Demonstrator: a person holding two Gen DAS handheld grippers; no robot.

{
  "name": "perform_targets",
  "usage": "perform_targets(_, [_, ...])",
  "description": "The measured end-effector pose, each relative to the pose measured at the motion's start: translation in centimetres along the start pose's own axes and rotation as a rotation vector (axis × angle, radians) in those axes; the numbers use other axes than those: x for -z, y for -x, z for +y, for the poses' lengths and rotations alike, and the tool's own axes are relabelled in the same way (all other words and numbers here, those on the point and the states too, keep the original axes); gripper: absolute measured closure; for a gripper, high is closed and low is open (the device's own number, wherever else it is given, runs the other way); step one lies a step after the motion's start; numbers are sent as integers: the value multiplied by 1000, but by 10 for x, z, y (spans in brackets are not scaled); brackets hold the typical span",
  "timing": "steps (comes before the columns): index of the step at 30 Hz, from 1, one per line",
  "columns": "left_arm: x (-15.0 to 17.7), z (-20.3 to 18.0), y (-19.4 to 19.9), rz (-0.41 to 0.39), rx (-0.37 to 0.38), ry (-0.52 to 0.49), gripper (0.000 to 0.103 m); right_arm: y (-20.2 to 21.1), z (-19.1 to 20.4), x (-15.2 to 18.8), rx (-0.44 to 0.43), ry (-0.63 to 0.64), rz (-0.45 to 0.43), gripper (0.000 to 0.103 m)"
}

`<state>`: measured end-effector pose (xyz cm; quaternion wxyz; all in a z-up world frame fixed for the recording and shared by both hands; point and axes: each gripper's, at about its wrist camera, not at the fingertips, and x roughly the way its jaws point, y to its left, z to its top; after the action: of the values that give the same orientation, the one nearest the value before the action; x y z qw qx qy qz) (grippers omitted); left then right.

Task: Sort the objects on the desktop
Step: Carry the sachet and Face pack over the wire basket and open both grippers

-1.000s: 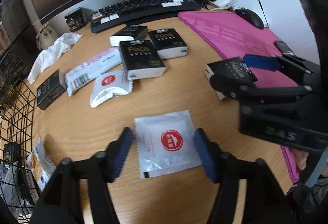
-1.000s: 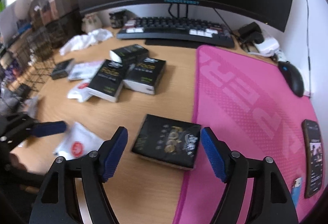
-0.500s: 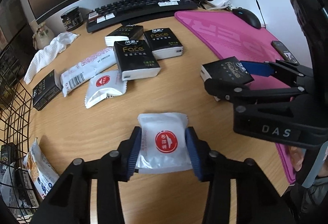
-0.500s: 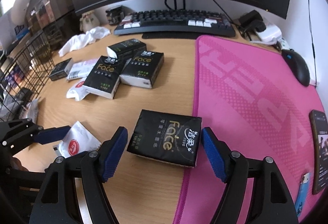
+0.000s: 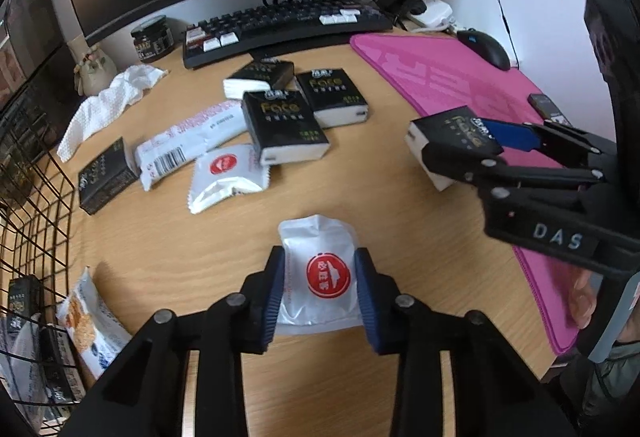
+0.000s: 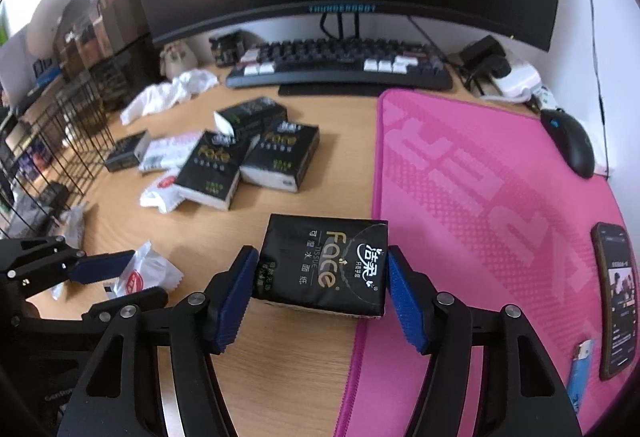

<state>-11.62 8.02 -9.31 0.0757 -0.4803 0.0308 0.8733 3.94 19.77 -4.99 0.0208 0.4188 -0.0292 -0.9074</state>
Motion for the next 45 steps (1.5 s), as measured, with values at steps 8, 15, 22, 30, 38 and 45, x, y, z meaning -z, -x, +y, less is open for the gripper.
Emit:
perform_targets(8, [-19, 16, 60, -123, -34, 3, 66, 41, 22, -12, -60, 15, -81, 40])
perform_targets(15, [-14, 56, 115, -216, -102, 46, 66, 71, 68, -27, -130, 70, -146, 40])
perform_targets(22, [17, 136, 171, -277, -226, 175, 66, 88, 163, -51, -284, 213, -192, 40])
perform_targets(30, [71, 223, 185, -231, -311, 341, 66, 75, 276, -55, -442, 354, -176, 40])
perform_targets(38, [89, 249, 183, -221, -389, 380, 61, 47, 316, -48, -491, 379, -130, 38])
perform_targets(45, [89, 245, 190, -261, -379, 380, 45, 41, 309, -53, -462, 367, -140, 38])
